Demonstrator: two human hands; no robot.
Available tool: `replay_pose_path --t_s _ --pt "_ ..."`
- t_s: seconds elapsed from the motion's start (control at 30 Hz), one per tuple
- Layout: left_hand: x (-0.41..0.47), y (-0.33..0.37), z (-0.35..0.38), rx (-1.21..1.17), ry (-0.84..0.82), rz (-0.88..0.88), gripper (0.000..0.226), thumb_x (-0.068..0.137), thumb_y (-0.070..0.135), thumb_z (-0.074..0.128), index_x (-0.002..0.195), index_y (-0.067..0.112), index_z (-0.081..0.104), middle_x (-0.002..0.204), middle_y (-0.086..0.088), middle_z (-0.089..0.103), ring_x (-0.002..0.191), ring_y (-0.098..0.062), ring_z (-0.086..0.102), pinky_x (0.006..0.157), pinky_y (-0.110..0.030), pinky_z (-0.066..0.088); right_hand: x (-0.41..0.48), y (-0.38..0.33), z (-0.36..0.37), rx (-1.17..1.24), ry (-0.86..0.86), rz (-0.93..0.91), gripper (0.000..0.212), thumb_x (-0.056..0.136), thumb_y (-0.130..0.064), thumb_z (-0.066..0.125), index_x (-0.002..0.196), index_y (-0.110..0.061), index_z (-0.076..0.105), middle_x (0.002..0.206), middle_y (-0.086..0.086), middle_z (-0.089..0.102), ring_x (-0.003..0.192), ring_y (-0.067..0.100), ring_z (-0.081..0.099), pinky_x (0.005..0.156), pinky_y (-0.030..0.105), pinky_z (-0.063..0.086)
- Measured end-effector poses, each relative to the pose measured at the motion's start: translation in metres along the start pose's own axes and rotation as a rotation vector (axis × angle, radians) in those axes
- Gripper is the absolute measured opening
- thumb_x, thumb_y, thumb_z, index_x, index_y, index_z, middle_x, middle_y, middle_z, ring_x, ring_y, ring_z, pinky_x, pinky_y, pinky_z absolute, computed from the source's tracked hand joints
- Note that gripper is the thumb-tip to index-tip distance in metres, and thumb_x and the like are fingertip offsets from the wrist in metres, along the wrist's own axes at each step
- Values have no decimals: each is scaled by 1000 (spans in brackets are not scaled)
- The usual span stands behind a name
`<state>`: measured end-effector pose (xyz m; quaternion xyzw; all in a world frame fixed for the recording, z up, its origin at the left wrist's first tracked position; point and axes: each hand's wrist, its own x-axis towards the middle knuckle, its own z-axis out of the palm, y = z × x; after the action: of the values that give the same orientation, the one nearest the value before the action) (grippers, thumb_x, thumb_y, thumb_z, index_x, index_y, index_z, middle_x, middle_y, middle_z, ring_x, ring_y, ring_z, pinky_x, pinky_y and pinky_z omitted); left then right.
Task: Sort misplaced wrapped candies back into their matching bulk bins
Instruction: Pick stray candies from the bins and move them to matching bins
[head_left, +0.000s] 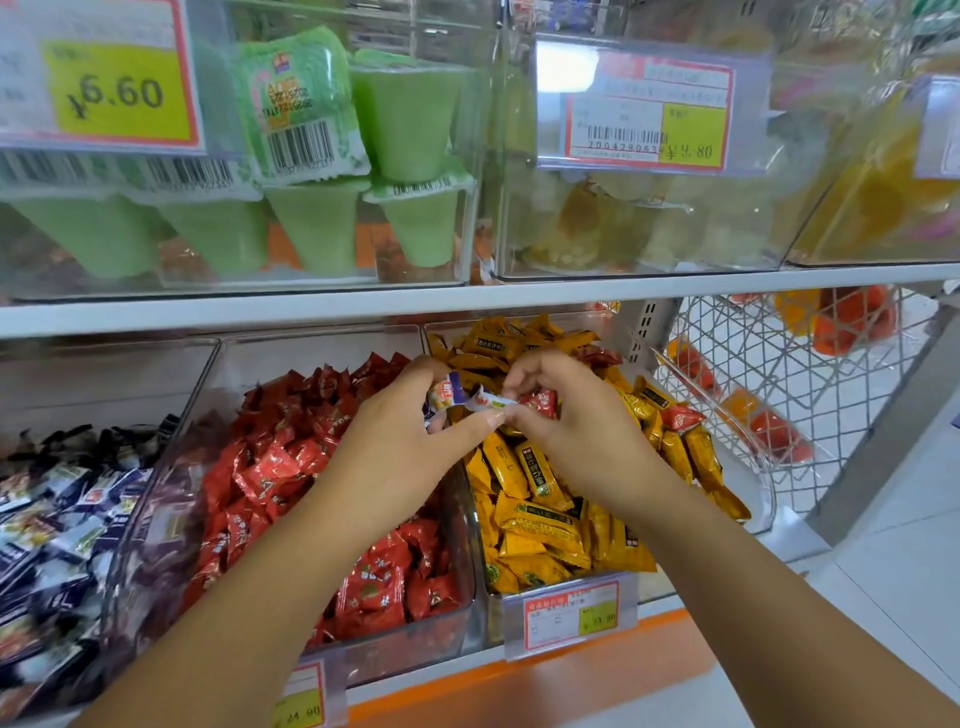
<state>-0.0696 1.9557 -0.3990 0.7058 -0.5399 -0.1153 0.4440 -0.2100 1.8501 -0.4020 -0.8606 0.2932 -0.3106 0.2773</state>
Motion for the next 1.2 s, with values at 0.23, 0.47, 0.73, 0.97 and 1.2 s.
replay_pose_path --t_s 0.23,0.47,0.73,0.97,1.2 --pt "2 3 5 -36 11 91 14 85 39 65 80 26 60 69 8 57 65 0 52 57 -11 38 -9 -8 -10 347 -75 42 26 86 -19 69 106 -31 57 97 -12 69 86 -2 61 77 22 42" --pt "-1 8 8 -26 35 93 35 89 41 54 79 7 56 71 -10 56 68 -19 48 52 -20 30 -19 19 -62 117 20 76 27 90 -18 64 104 -40 59 83 -14 62 65 -3 50 64 16 40" --pt "-5 16 13 -90 25 31 9 83 36 55 80 28 54 61 10 61 47 -9 47 54 -35 42 -35 75 -118 -582 -26 250 41 84 -34 71 123 -37 60 80 -10 39 70 6 40 62 25 35" --pt "-8 29 18 -162 51 -1 13 90 18 57 84 29 58 76 19 71 57 -7 66 54 -25 51 -23 88 -101 -751 -27 247 34 87 -42 65 120 -43 62 92 -2 39 99 20 46 76 31 39" --pt "-11 27 16 -285 61 -28 21 95 13 51 82 30 54 88 14 73 74 -4 71 44 -31 46 -4 67 -94 -425 167 170 26 97 -30 53 116 -15 62 95 -4 47 74 4 46 64 17 36"
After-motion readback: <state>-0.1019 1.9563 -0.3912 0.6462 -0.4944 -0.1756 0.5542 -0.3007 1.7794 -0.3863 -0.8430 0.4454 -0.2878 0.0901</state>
